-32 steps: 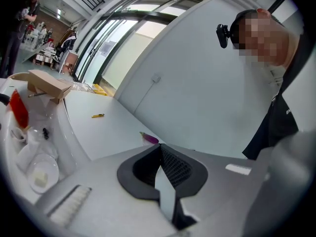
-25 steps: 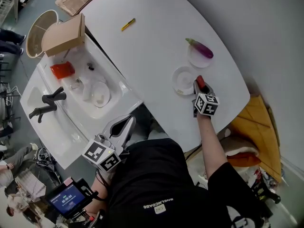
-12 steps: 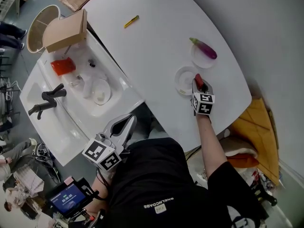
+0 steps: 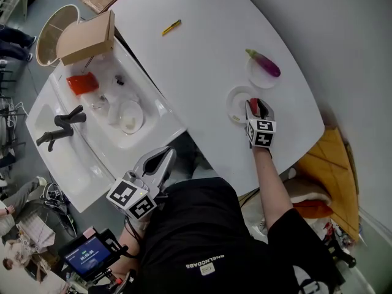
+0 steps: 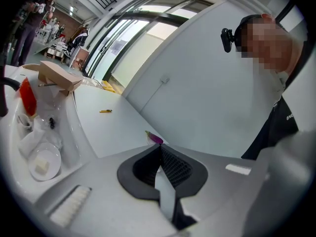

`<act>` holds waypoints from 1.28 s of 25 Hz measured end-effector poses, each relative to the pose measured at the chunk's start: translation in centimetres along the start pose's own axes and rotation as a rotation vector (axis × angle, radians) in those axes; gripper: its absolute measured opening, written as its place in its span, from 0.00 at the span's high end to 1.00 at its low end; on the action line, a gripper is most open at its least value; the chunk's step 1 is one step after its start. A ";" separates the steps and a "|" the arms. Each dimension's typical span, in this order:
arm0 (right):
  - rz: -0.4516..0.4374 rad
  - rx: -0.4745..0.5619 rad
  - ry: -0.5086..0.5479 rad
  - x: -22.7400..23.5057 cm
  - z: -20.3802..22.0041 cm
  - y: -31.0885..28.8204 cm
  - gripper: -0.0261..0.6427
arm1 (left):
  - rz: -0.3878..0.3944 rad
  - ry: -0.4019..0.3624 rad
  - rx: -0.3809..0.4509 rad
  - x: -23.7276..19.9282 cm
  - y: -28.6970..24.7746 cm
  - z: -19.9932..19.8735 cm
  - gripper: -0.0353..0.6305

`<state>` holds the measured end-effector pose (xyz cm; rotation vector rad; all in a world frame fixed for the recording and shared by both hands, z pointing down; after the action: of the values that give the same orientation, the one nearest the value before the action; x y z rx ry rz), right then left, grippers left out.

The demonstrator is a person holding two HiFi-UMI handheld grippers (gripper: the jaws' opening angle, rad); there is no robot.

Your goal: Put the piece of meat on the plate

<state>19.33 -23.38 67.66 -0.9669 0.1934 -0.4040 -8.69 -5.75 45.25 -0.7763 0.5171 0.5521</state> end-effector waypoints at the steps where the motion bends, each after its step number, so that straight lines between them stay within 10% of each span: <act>1: -0.002 0.001 0.002 -0.1 0.0 0.0 0.69 | 0.001 0.003 0.001 0.0 0.0 0.1 0.92; 32: -0.111 0.103 0.044 -6.6 -2.3 3.2 0.64 | 0.032 -0.007 0.046 -0.6 0.9 1.0 0.92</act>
<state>13.35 -20.75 63.62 -0.8704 0.1576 -0.5325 -9.50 -4.66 45.76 -0.7231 0.5345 0.5702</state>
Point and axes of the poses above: the fingertips, and each gripper's own axes: y backward along the fingers, x to its right, z out of its underside, the point moved 3 cm from there along y, backward along the fingers, and after that the axes turned 13 degrees about -x, right-handed, at the moved point
